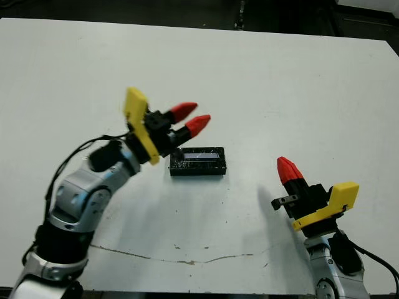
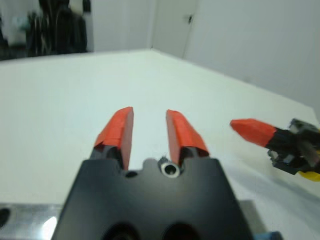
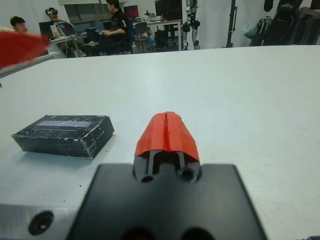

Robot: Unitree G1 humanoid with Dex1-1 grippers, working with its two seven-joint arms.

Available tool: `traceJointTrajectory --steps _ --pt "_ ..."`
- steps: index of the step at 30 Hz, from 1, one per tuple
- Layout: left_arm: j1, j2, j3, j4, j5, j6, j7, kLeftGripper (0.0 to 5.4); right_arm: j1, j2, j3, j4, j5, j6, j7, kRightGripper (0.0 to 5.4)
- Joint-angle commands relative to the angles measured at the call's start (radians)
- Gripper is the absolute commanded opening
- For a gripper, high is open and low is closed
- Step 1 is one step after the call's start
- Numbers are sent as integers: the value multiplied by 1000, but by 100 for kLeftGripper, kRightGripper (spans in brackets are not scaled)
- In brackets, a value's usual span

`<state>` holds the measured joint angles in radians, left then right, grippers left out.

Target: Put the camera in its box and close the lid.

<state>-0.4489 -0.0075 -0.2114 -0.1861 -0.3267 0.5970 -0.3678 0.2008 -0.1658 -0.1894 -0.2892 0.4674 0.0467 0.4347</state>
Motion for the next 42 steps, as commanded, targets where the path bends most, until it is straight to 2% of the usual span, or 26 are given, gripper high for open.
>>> traceJointTrajectory --steps 1,3,7,9,13,19,27,32,37,40,42 --pt "-18 -22 -31 54 24 53 33 112 6 -5 0 6 -4 -12 4 0" --pt "-19 -26 -46 79 33 87 46 84 4 -5 -1 12 1 -16 11 0" --pt "21 -27 -86 129 68 75 54 28 2 -4 -2 20 1 -25 18 0" --pt "38 -43 -84 147 69 114 78 1 2 0 -4 25 9 -29 22 0" --pt "66 -58 -67 198 51 201 92 1 -1 1 -6 33 20 -30 32 0" --pt "135 -24 -118 240 91 152 56 1 -4 -1 -5 36 28 -28 40 0" --pt "154 -12 -125 200 90 206 61 1 -2 0 -2 30 31 -24 37 0" --pt "147 11 -31 58 23 177 36 1 -3 -1 -3 17 32 -9 22 0" --pt "155 45 120 -129 -58 168 47 1 -18 -1 3 -4 33 9 1 0" --pt "209 76 179 -214 -47 51 45 1 -34 0 5 -27 37 31 -27 0" --pt "243 95 200 -232 -21 -74 31 1 -47 1 5 -33 32 23 -33 0"
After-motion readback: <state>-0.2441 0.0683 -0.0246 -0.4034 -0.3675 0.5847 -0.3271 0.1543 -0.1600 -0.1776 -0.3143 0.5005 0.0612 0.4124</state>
